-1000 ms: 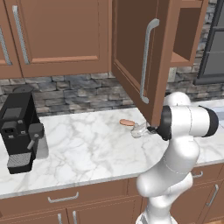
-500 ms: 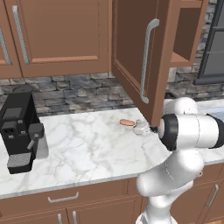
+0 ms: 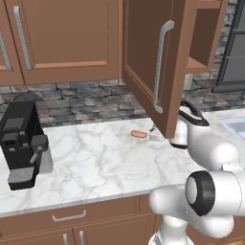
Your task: Pick the shaker and shaker from the counter and place them in the cabinet.
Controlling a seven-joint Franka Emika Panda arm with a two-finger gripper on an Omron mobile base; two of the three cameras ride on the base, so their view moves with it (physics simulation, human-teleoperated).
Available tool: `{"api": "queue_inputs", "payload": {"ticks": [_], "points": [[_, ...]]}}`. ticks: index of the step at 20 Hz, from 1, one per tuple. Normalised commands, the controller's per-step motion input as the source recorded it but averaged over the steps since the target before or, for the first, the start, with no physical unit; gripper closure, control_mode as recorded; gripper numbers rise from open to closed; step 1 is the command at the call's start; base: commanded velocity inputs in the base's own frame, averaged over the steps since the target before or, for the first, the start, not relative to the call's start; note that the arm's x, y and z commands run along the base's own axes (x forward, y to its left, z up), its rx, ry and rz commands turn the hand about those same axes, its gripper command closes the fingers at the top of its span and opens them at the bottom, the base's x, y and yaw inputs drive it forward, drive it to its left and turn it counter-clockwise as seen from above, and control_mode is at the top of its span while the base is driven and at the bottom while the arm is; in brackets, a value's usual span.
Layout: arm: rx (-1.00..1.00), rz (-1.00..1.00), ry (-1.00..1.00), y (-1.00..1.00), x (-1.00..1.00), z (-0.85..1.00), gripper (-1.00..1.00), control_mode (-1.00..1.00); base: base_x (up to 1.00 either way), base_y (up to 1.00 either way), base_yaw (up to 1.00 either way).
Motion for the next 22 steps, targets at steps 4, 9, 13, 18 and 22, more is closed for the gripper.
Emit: {"api": "queue_inputs", "payload": {"ticks": [4,9,13,18,22], "points": [[0.04,-0.07,-0.07,0.00,-0.38,1.00,1.00,-1.00,0.00,0.00,0.00],[0.05,-0.07,-0.07,-0.03,-0.31,1.00,1.00,-1.00,0.00,0.00,0.00],[0.05,-0.09,-0.01,-0.20,-0.30,1.00,1.00,-1.00,0.00,0.00,0.00],[0.01,-0.09,0.00,-0.35,-0.27,1.00,1.00,-1.00,0.00,0.00,0.00],[0.00,-0.07,0.00,-0.47,-0.21,0.95,1.00,-1.00,0.00,0.00,0.00]]}}
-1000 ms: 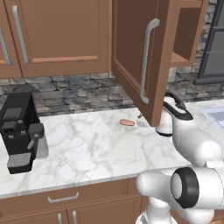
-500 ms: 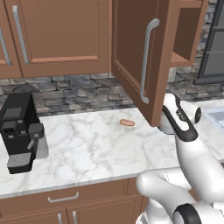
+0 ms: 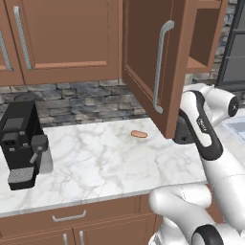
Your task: Pick the shaker and shaker from the counter and place them in the cabinet.
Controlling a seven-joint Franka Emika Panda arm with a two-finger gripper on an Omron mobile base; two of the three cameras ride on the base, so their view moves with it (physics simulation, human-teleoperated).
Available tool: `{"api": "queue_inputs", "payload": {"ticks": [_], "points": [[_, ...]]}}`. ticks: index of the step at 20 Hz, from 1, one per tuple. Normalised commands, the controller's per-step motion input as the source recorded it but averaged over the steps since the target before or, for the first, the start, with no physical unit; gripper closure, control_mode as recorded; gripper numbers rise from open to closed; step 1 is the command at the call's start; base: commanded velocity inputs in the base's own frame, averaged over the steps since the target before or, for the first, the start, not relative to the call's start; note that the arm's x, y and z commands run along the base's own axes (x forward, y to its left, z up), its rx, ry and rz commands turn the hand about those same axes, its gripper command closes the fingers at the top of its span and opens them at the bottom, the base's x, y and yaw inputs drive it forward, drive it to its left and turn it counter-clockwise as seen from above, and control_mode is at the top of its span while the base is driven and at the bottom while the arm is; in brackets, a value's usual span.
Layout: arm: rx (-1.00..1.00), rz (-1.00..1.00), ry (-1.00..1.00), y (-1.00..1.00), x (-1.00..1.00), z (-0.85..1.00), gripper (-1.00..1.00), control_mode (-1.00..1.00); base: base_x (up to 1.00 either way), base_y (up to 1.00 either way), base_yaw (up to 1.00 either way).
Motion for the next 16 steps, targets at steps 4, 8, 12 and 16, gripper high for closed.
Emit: {"api": "queue_inputs", "payload": {"ticks": [4,8,12,16], "points": [[0.00,-0.06,-0.01,-0.58,-0.20,0.74,1.00,-1.00,0.00,0.00,0.00],[0.00,-0.05,-0.02,-0.60,-0.19,0.51,1.00,-1.00,0.00,0.00,0.00],[0.00,-0.06,-0.02,-0.48,-0.10,0.44,1.00,-1.00,0.00,0.00,0.00],[0.00,-0.03,-0.09,-0.14,-0.06,0.20,1.00,-1.00,0.00,0.00,0.00]]}}
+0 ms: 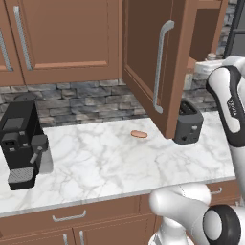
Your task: Pick the shaker and shaker from the counter and place them in the cabinet.
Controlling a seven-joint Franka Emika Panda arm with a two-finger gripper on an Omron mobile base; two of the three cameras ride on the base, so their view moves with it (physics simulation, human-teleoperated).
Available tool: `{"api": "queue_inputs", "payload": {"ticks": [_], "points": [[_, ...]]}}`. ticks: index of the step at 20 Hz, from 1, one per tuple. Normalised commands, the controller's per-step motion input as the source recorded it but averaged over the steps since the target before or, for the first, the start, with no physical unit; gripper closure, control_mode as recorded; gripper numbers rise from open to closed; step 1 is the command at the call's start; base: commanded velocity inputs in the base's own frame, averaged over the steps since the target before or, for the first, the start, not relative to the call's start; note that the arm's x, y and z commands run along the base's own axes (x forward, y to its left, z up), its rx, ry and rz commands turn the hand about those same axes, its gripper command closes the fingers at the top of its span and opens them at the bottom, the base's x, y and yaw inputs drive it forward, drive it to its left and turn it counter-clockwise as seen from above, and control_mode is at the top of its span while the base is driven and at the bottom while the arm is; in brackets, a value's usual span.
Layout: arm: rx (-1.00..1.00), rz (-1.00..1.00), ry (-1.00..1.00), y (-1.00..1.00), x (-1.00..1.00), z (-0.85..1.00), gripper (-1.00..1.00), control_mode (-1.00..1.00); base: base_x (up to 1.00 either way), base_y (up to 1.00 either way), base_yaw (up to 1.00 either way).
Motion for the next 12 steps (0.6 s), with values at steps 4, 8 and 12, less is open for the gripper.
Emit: {"api": "queue_inputs", "payload": {"ticks": [4,8,12], "points": [[0.00,-0.01,-0.10,0.07,0.05,0.02,1.00,-1.00,0.00,0.00,0.00],[0.00,-0.06,-0.04,0.05,0.31,0.02,1.00,-1.00,0.00,0.00,0.00],[0.00,-0.09,0.02,0.10,0.47,0.02,1.00,-1.00,0.00,0.00,0.00]]}}
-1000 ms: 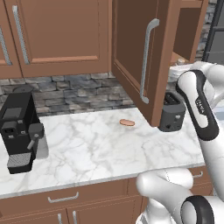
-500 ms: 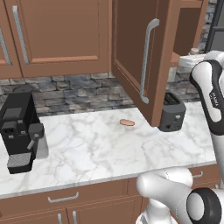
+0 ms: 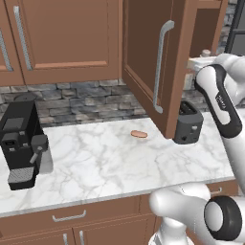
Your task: Pick the shaker and shaker from the counter and place them in the cabinet.
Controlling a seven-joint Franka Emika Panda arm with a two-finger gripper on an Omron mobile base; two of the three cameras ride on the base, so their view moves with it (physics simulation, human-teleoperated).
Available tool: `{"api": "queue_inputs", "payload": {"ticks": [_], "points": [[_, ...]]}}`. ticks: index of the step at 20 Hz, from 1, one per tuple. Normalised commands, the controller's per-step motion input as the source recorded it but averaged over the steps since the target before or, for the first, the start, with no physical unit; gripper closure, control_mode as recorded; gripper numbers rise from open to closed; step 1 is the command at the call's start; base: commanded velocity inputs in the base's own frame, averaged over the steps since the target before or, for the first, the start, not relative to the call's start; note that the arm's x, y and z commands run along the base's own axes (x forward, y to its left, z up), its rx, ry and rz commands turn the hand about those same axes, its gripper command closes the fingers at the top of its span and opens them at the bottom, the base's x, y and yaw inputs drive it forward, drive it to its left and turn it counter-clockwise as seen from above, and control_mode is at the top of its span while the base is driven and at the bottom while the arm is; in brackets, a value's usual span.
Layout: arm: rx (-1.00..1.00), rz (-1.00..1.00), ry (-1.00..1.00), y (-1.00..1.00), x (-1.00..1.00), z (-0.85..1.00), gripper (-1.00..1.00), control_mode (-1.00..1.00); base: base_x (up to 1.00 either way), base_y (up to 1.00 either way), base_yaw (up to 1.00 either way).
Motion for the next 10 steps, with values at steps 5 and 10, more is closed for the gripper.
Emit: {"api": "queue_inputs", "payload": {"ticks": [5,10], "points": [[0.00,-0.03,0.14,0.00,0.52,0.29,1.00,-1.00,0.00,0.00,0.00],[0.00,-0.01,0.12,0.00,0.55,0.13,1.00,-1.00,0.00,0.00,0.00]]}}
